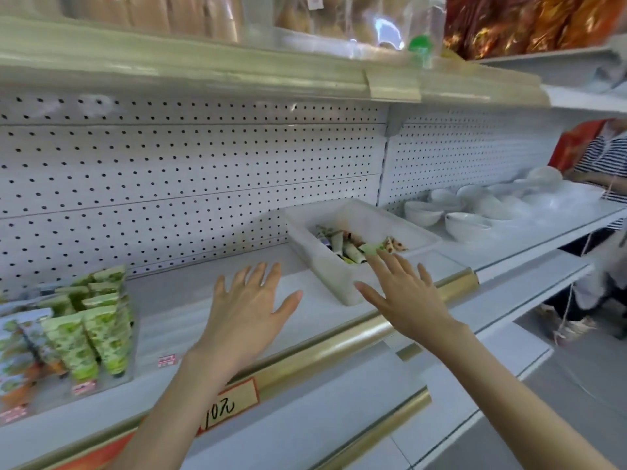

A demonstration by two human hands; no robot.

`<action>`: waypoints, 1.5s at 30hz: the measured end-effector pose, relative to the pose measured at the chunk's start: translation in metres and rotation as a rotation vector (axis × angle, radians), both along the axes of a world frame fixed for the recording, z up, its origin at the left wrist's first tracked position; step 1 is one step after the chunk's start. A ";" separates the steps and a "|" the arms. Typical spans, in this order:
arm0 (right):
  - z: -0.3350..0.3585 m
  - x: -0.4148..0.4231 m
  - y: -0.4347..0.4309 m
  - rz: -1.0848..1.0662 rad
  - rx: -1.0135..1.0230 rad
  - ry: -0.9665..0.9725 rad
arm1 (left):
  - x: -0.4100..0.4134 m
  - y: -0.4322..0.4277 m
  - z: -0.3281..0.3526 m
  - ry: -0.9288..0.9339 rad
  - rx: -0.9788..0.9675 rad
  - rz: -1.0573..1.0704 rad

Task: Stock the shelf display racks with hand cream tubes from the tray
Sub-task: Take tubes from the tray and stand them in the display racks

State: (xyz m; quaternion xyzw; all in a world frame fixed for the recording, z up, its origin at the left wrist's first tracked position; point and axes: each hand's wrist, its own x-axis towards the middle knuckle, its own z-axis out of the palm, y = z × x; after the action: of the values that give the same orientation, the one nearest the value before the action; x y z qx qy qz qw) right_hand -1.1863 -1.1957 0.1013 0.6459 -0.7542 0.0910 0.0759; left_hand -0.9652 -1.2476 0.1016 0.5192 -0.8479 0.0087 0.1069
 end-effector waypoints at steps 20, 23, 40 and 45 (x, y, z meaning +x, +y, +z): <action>0.019 -0.091 -0.157 0.205 0.197 -0.225 | -0.076 -0.113 0.001 0.106 0.082 -0.019; 0.024 -0.096 -0.182 0.325 0.321 -0.192 | -0.092 -0.113 0.005 0.144 0.092 0.017; 0.004 -0.086 -0.228 0.671 0.584 0.149 | -0.156 -0.089 -0.006 0.520 0.120 0.241; 0.004 -0.091 -0.229 0.629 0.561 0.065 | -0.148 -0.095 -0.005 0.526 0.112 0.291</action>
State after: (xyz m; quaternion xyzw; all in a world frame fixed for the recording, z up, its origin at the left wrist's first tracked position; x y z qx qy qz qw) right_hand -1.2770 -1.4249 0.1058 0.8428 -0.5130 -0.1195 -0.1106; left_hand -1.1135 -1.3423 0.0969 0.6246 -0.7070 -0.1576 0.2917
